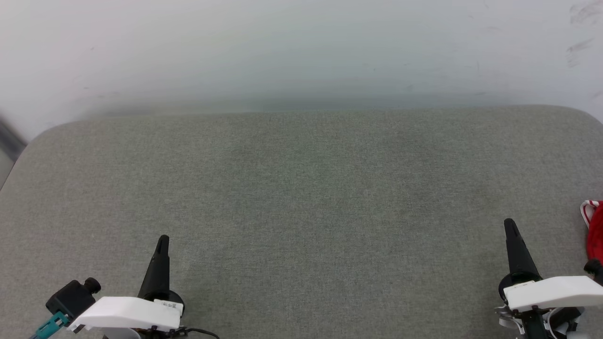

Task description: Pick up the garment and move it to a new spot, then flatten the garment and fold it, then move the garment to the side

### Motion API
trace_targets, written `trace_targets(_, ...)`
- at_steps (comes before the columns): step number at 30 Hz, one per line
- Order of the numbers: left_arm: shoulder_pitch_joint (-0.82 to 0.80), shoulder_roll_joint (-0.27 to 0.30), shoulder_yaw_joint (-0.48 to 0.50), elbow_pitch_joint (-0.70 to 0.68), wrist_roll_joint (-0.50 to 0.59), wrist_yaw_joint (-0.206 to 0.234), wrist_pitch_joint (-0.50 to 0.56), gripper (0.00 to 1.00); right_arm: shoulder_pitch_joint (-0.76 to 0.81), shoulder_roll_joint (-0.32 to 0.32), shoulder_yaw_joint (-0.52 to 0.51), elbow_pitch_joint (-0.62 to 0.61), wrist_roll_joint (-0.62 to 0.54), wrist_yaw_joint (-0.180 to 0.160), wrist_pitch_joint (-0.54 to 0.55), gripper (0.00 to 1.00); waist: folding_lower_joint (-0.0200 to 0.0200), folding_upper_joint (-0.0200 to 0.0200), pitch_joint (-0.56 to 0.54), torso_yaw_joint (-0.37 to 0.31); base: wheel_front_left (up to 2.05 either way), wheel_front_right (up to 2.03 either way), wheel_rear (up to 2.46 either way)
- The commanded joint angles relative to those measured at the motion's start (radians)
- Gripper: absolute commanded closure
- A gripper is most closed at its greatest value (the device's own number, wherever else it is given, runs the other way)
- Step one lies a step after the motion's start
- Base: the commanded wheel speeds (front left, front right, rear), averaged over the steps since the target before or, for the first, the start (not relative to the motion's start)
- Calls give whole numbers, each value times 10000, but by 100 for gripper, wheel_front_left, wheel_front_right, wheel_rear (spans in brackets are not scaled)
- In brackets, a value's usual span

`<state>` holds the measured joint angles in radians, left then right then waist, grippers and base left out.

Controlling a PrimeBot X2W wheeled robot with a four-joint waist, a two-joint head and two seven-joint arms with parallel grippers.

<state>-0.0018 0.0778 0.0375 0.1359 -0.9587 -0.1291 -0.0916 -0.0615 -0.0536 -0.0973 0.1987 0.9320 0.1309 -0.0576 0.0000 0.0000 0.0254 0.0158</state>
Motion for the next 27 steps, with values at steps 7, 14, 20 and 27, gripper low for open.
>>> trace_targets(7,-336,53,59,84,-1033,-12,228,100,-319,17,-47,-2,1015,-1,253,100,0,0,-22,-15,0,0,0)
trace_targets(14,-426,57,95,213,-1809,-13,427,100,-332,20,-65,57,1782,-2,452,100,0,0,-42,-30,0,0,0)
trace_targets(20,-524,56,128,321,-2437,-15,586,100,-356,24,-78,107,2402,-2,610,100,0,0,-60,-42,0,0,0)
trace_targets(27,-605,52,166,435,-3118,-16,766,100,-379,27,-94,158,3083,-2,784,100,0,0,-80,-57,0,0,0)
